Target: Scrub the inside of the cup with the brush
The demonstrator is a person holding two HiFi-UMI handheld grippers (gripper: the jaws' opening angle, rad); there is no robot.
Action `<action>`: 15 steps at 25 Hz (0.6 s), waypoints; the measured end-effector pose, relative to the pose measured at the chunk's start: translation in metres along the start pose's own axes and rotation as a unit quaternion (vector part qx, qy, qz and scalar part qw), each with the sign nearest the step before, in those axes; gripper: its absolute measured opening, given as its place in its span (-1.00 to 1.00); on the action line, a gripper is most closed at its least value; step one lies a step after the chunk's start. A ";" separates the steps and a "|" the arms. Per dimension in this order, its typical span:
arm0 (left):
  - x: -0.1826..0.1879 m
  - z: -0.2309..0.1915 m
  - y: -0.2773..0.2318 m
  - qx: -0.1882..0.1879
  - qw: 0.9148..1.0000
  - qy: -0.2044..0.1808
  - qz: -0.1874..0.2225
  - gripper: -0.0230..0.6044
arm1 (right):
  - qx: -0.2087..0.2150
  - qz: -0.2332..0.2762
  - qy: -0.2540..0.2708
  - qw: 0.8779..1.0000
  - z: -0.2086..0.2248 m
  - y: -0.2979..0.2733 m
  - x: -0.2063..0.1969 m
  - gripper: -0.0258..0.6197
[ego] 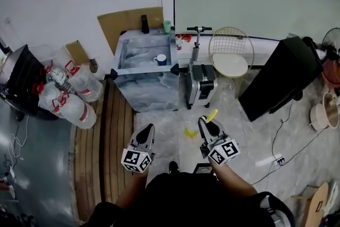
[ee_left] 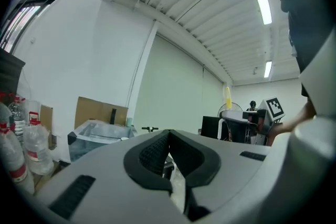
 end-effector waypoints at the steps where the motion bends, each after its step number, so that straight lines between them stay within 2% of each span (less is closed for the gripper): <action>1: 0.003 -0.009 -0.009 -0.003 1.000 0.000 0.001 -0.88 | -0.001 0.002 0.003 1.000 0.003 -0.012 0.000 -0.77; 7: 0.013 -0.052 -0.051 -0.012 1.000 -0.001 0.003 -0.88 | -0.006 0.004 0.011 1.000 0.021 -0.066 -0.003 -0.77; 15: 0.006 -0.104 -0.122 -0.001 1.000 0.017 -0.013 -0.88 | -0.013 -0.014 -0.003 1.000 0.078 -0.132 -0.024 -0.77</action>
Point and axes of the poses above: the fingertips, and each gripper's own axes: y backward along the fingers, z to its right, x out of its top, the point moved 4 cm from there along y, backward along the fingers, and after that the axes turned 8 degrees about y, right-handed, at the moved point
